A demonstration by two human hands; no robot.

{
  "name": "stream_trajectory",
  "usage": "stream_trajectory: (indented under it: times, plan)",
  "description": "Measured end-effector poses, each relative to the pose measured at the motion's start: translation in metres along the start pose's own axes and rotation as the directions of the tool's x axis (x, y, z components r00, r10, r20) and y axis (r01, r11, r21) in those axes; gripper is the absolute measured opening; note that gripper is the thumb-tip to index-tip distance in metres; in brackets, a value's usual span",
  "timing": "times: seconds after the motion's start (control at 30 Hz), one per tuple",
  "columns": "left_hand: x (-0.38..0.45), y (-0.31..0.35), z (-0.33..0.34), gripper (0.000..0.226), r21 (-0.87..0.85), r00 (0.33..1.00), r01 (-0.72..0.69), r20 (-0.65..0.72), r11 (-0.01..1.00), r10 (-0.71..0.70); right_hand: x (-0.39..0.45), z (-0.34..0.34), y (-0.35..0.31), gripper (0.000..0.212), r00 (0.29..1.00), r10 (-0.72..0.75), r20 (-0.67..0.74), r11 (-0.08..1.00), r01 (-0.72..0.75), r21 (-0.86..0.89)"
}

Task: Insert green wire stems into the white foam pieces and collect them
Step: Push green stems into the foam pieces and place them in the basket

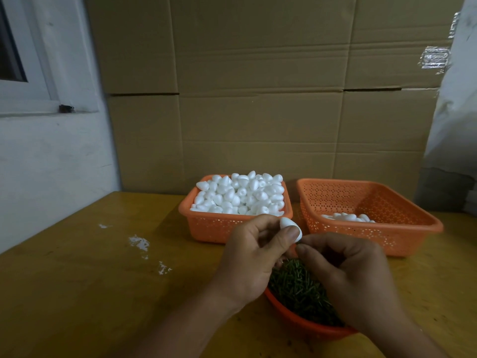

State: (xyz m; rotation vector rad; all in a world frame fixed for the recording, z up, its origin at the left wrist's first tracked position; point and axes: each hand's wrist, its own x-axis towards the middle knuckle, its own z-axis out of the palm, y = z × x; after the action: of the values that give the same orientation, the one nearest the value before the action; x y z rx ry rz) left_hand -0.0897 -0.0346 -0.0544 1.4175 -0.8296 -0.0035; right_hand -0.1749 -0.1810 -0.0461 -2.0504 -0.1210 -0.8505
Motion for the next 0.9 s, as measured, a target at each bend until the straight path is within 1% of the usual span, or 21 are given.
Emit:
stream_trajectory:
  times: [0.1,0.23,0.3,0.4,0.53,0.67,0.73,0.77,0.83,0.9]
  plan:
    - [-0.002,0.003,0.000,0.021,0.128,0.995,-0.102,0.019,0.987,0.100,0.000,0.001,0.000,0.017,1.000,0.023,-0.011,0.999,-0.022,0.044]
    - [-0.004,0.005,-0.001,0.029,0.242,0.990,-0.137,0.052,0.960,0.128,-0.001,0.004,0.000,0.016,0.999,0.050,0.011,0.994,-0.051,0.096]
    - [-0.004,0.005,0.000,0.029,0.273,0.990,-0.140,0.053,0.952,0.130,-0.001,0.005,0.000,0.017,0.997,0.072,0.015,0.989,-0.073,0.126]
    - [-0.004,0.002,0.002,0.025,0.263,0.993,-0.117,0.030,0.958,0.113,0.000,0.006,0.000,0.019,0.994,0.104,0.024,0.982,-0.106,0.157]
    - [-0.004,0.000,0.003,0.024,0.180,0.998,-0.056,0.008,0.982,0.055,0.001,0.005,-0.003,0.017,0.988,0.141,0.058,0.962,-0.151,0.229]
    - [-0.004,-0.001,0.004,0.026,0.135,0.997,-0.050,0.063,0.990,0.042,0.005,0.001,-0.003,0.015,0.976,0.202,0.085,0.941,-0.218,0.258]
    - [-0.005,-0.002,0.004,0.034,0.144,0.997,-0.024,0.071,0.989,0.014,0.011,-0.003,-0.002,0.013,0.975,0.217,0.054,0.950,-0.223,0.219]
    - [-0.005,-0.004,0.004,0.035,0.164,0.998,-0.021,0.063,0.986,0.010,0.015,-0.006,0.000,0.012,0.977,0.213,0.020,0.964,-0.213,0.160]
    - [-0.007,-0.006,0.004,0.028,0.236,0.999,-0.020,0.040,0.971,0.011,0.030,-0.016,0.010,0.009,0.980,0.192,-0.058,0.981,-0.193,-0.008]
    - [-0.007,-0.008,0.004,0.022,0.302,0.999,-0.015,0.034,0.953,0.004,0.049,-0.027,0.026,0.006,0.977,0.178,-0.121,0.959,-0.200,-0.199]
